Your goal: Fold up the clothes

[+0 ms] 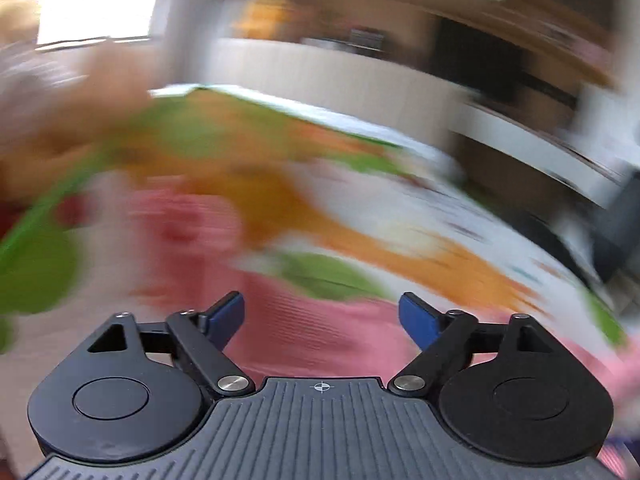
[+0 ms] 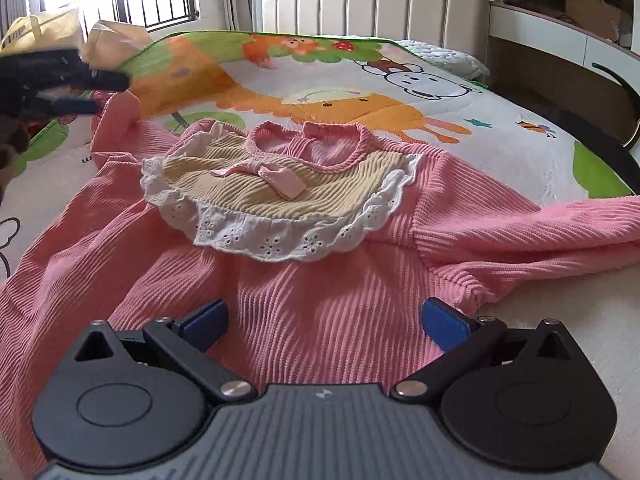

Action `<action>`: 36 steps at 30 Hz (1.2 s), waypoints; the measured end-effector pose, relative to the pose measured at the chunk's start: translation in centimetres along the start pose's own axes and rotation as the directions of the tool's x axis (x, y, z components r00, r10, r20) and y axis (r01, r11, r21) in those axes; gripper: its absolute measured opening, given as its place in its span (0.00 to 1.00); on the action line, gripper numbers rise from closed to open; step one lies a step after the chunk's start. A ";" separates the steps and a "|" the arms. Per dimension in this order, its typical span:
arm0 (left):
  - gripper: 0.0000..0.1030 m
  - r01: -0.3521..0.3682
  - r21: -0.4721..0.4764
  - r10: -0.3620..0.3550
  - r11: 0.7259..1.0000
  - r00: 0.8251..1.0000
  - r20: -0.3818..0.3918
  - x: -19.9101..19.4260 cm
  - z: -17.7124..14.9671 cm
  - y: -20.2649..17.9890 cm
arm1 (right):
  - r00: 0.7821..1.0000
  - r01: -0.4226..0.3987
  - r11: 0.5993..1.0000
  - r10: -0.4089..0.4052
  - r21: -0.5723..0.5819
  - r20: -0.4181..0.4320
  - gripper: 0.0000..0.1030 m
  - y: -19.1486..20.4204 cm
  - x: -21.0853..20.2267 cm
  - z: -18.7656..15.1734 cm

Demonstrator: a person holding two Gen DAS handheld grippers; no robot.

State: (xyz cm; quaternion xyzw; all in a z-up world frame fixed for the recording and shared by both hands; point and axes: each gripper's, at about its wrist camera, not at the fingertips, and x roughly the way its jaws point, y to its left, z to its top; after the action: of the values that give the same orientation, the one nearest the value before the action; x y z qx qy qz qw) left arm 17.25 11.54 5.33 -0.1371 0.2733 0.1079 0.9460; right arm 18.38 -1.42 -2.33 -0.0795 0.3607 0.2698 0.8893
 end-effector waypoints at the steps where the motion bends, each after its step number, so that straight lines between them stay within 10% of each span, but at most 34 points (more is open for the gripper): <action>1: 0.87 -0.047 -0.020 0.047 0.999 0.999 -0.001 0.4 -0.1 1.0 | 1.000 0.004 1.000 -0.004 -0.005 -0.002 1.00 0.1 0.0 0.0; 5: 0.81 -0.232 -0.097 0.232 0.968 0.973 -0.012 2.1 -0.6 5.0 | 1.000 0.010 1.000 -0.010 -0.010 -0.003 1.00 0.3 0.1 0.1; 6: 0.69 -0.277 -0.116 0.277 0.954 0.961 -0.018 2.5 -0.8 6.0 | 1.000 0.009 1.000 -0.009 -0.008 -0.002 1.00 0.3 0.1 0.0; 7: 0.27 -0.321 -0.135 0.321 0.937 0.947 -0.024 2.9 -0.9 7.0 | 1.000 0.007 1.000 -0.007 -0.006 0.000 1.00 0.3 0.1 0.0; 8: 0.07 -0.365 -0.153 0.364 0.918 0.931 -0.031 3.3 -1.0 8.1 | 1.000 0.007 1.000 -0.007 -0.004 0.001 1.00 0.2 0.0 0.0; 15: 0.06 -0.090 0.097 0.070 0.991 0.979 0.194 -2.0 0.5 0.3 | 0.999 -0.024 0.999 0.023 0.049 0.027 1.00 -0.6 -0.3 -0.1; 18: 0.13 0.127 0.218 -0.166 0.968 0.971 0.172 -2.7 0.4 -4.3 | 0.999 -0.035 0.997 0.033 0.073 0.037 1.00 -0.9 -0.4 -0.1; 20: 0.68 0.331 0.253 -0.352 0.909 0.935 0.040 -2.0 -0.4 -7.1 | 0.999 -0.028 0.996 0.024 0.088 0.041 1.00 -1.1 -0.5 0.0; 21: 0.78 0.433 0.248 -0.433 0.867 0.900 -0.057 -1.5 -1.1 -8.2 | 0.999 -0.022 0.995 0.018 0.100 0.043 1.00 -1.3 -0.6 0.0; 25: 0.89 0.520 0.346 -0.481 0.781 0.854 -0.198 -2.2 -4.4 -10.5 | 0.996 0.008 0.990 -0.021 0.141 0.087 1.00 -2.0 -2.4 0.6; 31: 0.92 0.491 0.293 -0.448 0.820 0.870 -0.205 -1.7 -4.4 -7.1 | 0.969 0.051 0.991 -0.079 0.124 0.235 0.95 -1.3 -5.6 4.5; 36: 0.93 0.485 0.181 -0.452 0.856 0.870 -0.194 -0.8 -3.5 -4.4 | 0.985 -0.027 0.979 -0.009 0.201 0.173 0.73 -0.6 -0.8 8.1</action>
State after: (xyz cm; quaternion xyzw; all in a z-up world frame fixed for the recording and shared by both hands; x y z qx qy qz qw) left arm 16.12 6.15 3.84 -0.0998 0.3096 -0.1678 0.9306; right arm 23.08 0.44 4.10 0.0367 0.3080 0.2416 0.9195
